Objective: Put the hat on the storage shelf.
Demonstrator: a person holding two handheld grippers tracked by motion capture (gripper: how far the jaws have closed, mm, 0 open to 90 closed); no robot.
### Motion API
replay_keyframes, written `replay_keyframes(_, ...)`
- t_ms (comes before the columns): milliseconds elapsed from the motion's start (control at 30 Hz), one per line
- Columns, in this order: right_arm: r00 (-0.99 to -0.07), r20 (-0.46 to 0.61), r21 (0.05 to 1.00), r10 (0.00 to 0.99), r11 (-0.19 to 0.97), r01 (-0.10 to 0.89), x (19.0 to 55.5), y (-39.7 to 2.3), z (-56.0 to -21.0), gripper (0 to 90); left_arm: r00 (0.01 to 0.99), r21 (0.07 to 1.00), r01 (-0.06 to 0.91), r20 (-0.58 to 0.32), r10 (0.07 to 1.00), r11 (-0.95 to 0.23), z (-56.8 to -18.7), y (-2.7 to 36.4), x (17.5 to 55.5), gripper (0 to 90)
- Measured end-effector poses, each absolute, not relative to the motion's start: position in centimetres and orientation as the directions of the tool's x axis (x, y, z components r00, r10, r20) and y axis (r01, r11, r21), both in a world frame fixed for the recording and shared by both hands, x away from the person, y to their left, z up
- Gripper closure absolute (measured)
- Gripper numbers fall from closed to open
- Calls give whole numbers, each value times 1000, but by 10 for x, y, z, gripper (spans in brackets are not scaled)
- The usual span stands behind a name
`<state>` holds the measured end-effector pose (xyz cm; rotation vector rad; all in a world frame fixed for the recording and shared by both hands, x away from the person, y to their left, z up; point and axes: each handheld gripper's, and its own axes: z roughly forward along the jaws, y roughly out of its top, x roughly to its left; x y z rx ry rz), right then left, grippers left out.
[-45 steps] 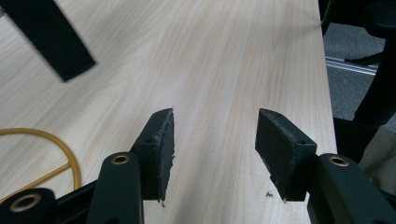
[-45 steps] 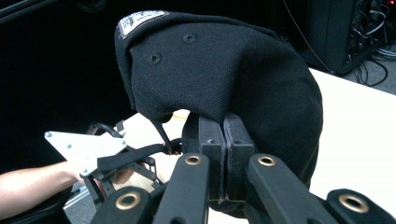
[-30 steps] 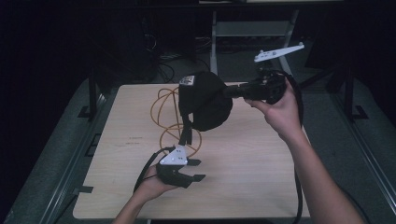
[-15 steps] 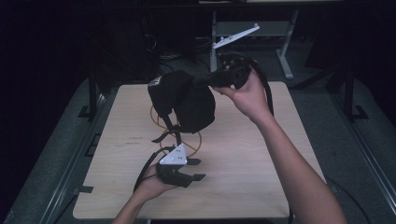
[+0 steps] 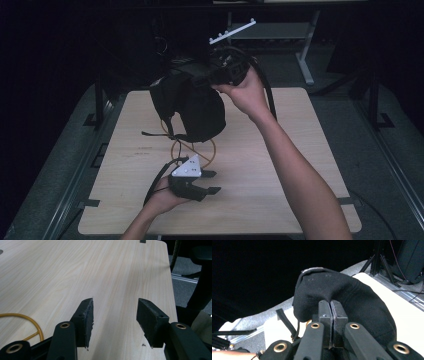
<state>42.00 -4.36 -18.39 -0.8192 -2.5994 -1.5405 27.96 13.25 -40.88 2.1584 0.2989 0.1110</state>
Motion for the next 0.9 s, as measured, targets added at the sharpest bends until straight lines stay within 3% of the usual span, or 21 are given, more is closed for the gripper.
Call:
replay_keyframes(500,-861,277,794,427,403,456,443,3,-206,874,976,816,142,-20,218,-560,-411,126,277,471)
replay_keyframes(700,-868,249,782,430,439,441,444,17,-219,680,975,813,145,-22,219,-564,-413,124,275,469)
replay_keyframes(900,-863,270,789,427,416,453,445,5,-224,597,971,818,155,-22,239,-553,-413,126,277,462)
